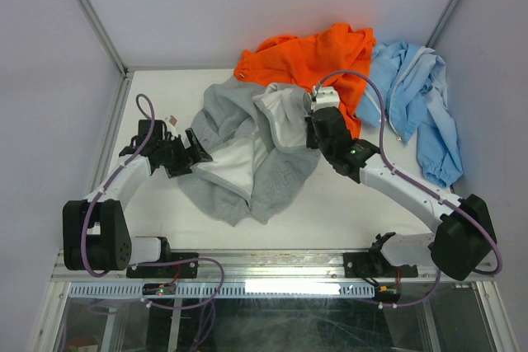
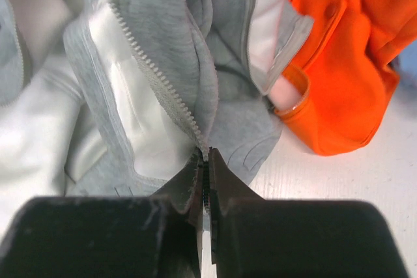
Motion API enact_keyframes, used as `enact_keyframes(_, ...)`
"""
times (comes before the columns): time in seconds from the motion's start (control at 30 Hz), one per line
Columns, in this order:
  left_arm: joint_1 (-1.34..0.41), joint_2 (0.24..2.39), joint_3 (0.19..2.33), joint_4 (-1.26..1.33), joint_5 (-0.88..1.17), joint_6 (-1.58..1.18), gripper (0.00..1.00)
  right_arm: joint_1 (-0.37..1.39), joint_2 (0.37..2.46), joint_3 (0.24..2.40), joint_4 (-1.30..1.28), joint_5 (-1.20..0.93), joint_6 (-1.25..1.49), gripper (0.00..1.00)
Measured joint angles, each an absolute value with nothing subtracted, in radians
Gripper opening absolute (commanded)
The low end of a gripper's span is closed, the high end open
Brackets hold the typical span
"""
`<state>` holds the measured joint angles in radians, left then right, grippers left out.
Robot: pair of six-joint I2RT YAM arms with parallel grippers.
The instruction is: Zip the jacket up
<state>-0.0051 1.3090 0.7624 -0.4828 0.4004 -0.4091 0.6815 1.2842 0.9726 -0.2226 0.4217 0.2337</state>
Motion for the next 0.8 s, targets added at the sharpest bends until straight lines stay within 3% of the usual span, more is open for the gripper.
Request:
enact_keyframes(0.27,-0.006,1.259,0.53,-0.269,0.401,-0.666,0.91,0.684,1.273,0.898,-0.212,0.345,0.236,0.0)
enact_keyframes(0.47,-0.021,1.18,0.439,-0.116,0.391,-0.821,0.82,0.684,1.269,0.891,-0.186,0.31,0.235,0.0)
enact_keyframes(0.8,-0.118,1.177,0.421,0.099,0.366,-0.953,0.45,0.684,1.265,0.886,-0.177,0.279,0.236,0.0)
